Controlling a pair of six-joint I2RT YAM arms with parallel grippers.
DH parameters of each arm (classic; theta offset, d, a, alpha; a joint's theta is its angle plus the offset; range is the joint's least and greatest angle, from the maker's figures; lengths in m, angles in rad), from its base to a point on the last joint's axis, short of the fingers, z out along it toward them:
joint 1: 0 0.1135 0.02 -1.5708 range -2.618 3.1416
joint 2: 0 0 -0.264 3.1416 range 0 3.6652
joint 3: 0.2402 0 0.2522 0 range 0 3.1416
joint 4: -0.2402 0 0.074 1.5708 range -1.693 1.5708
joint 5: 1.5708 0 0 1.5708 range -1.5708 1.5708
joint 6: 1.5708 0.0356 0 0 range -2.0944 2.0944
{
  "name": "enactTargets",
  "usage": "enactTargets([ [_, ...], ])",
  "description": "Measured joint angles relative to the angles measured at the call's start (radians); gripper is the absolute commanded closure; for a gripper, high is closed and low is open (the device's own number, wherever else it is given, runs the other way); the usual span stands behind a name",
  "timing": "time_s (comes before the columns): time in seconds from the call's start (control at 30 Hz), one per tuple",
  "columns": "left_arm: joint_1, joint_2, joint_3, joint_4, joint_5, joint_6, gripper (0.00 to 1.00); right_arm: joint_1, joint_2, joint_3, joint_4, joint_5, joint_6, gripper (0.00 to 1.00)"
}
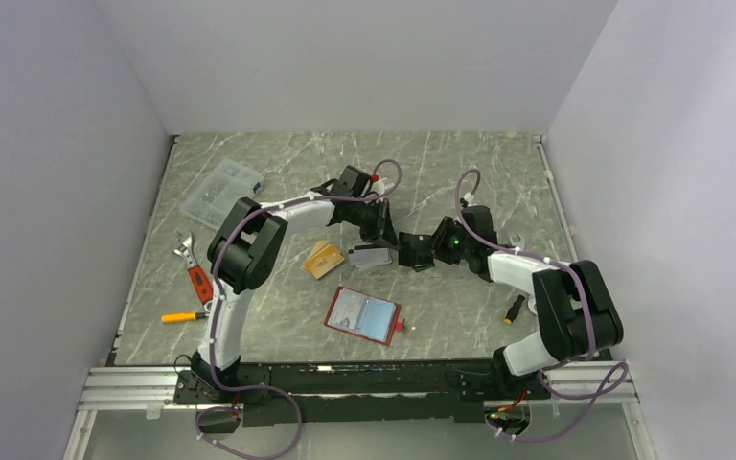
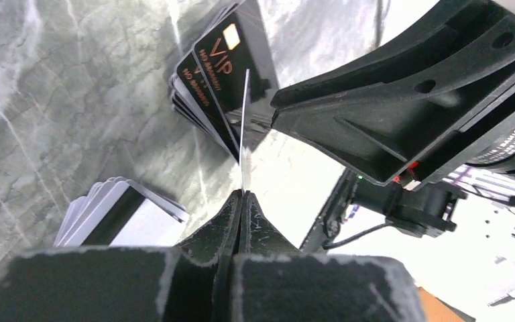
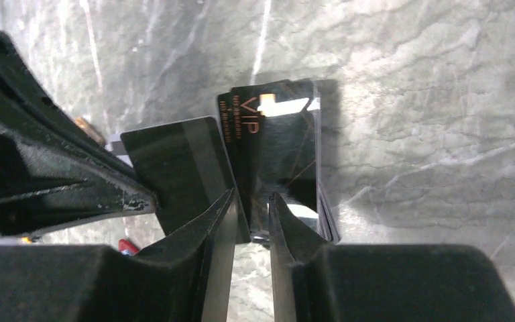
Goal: Put the credit cards into the card holder
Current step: Pick up the credit card from the center of the board.
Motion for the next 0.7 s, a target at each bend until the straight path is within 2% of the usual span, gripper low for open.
enactTargets([
  [0.23,0.024,-0.049,-0.069,0.07,0.117,-0.05,1.0,-0.023,-0.165,-0.003,-0.018,-0.06,0.014,0.54],
  [0.4,0.029,-0.128,-0.122,0.099,0.18,-0.075,1.0,-0.069,-0.307,-0.003,-0.011,-0.156,0.024,0.47],
  [0.57,0.038,-0.222,-0.159,0.15,0.254,-0.103,1.0,-0.087,-0.332,-0.032,0.051,-0.312,0.048,0.45],
  [0.7,0.047,-0.285,-0.204,0.219,0.303,-0.133,1.0,-0.088,-0.332,-0.114,0.156,-0.444,0.125,0.47],
])
